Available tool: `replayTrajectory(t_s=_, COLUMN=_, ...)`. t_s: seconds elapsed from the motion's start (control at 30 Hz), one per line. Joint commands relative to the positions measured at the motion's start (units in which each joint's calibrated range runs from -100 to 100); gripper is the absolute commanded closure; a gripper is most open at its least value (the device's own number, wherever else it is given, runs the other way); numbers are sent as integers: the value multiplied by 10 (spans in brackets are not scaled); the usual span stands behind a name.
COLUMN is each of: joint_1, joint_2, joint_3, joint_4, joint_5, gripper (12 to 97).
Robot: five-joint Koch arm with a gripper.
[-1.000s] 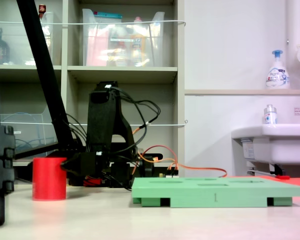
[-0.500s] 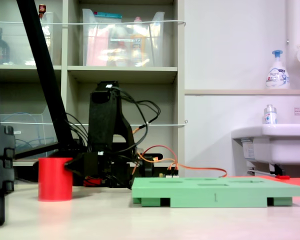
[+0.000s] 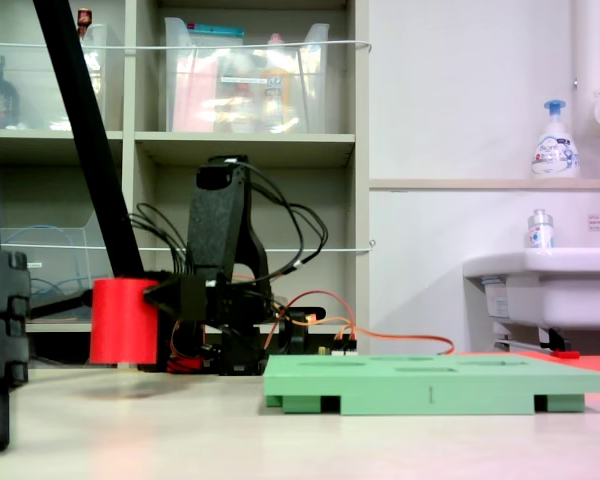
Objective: Put the cylinder block into the corresponding hole
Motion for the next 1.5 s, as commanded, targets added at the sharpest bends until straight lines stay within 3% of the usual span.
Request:
replayTrajectory(t_s=0.0, joint_1=10, joint_2=-131, joint_3=9, joint_4=-56, joint_5=4, gripper=812)
replayTrajectory(t_s=0.23, joint_1=83, joint_2=-392, joint_3=30, joint_4=-271, joint_5=4, gripper=812)
replayTrajectory(t_s=0.6, joint_1=193, joint_2=-310, joint_3=100, joint_4=-287, joint_5=2, gripper=811)
replayTrajectory(t_s=1.47, joint_1=238, joint_2=-138, joint_3=136, joint_4=-282, joint_5=1, gripper=809)
